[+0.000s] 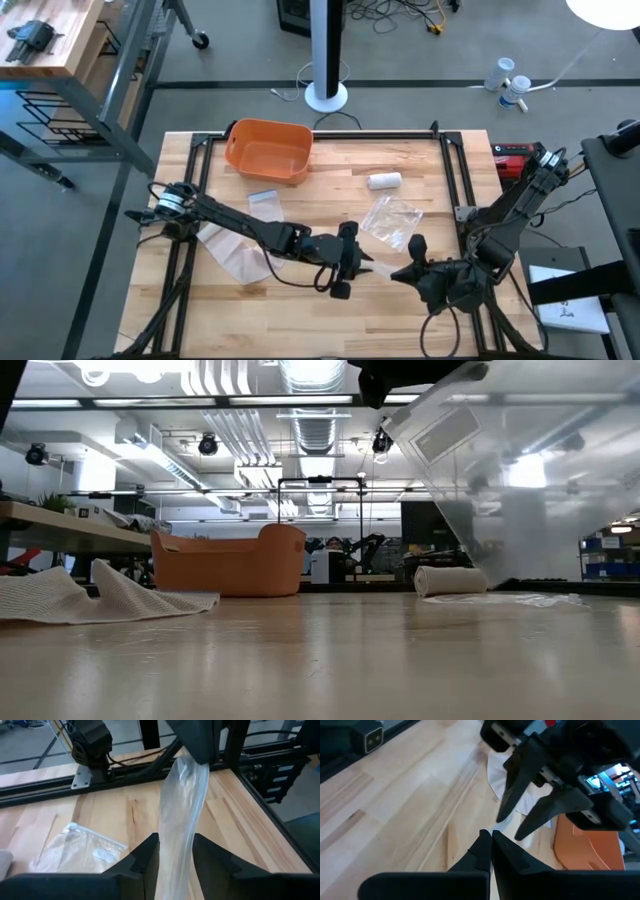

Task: Roll bandage
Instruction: Open the transparent zip bag

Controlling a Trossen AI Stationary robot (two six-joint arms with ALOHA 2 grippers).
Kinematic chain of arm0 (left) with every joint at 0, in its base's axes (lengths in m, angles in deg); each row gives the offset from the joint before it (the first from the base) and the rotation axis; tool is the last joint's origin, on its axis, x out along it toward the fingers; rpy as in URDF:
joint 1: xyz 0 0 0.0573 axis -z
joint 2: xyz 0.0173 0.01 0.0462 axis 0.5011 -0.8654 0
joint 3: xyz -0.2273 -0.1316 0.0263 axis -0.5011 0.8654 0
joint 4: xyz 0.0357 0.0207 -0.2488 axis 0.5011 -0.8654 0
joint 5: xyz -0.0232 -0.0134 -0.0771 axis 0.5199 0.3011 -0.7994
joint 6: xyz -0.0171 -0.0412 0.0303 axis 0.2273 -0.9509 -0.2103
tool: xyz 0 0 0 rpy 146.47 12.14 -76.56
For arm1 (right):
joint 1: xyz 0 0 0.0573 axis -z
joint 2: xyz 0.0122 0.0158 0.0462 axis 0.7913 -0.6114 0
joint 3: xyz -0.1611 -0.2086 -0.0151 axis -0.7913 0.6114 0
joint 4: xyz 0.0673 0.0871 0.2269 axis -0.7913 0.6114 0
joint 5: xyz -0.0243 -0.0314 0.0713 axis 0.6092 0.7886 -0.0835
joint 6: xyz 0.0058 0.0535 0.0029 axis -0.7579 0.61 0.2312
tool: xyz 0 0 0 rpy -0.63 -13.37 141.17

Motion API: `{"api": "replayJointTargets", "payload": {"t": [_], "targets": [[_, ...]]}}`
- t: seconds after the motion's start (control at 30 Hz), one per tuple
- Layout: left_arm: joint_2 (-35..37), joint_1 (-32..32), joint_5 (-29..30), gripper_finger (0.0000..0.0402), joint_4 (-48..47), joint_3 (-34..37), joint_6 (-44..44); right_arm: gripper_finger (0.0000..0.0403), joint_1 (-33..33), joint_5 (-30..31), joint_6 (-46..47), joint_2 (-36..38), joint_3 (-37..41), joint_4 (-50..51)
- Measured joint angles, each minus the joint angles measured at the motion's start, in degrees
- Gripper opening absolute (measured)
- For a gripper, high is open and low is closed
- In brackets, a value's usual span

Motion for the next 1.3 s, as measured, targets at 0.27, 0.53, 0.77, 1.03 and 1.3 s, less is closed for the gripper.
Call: {"api": "replayJointTargets", "payload": {"t": [0.27, 0.53, 0.77, 1.03, 1.3], "targets": [[0.0, 0.2, -2.7, 0.0107, 0.0, 0.0, 0.0, 0.0, 0.1, -1.0, -0.1, 0.0, 0.0, 0.5], [-1.0, 0.2, -2.5, 0.0116, 1.0, 0.0, -0.1, 0.0, 0.1, -1.0, 0.8, 0.0, 0.0, 0.5], [-2.1, 0.2, -2.5, 0.0102, 1.5, 0.0, -0.1, 0.0, 0.1, -1.0, 2.1, 0.0, 0.0, 0.4], [-1.5, 0.2, -2.1, 0.009, 1.0, 0.0, 0.0, 0.0, 0.2, -1.8, 3.5, 0.0, 0.0, 0.7], [-1.1, 0.3, -1.9, 0.0111, 1.5, 0.0, 1.5, 0.0, 0.2, -2.0, 3.5, 0.0, 0.0, 0.8]]}}
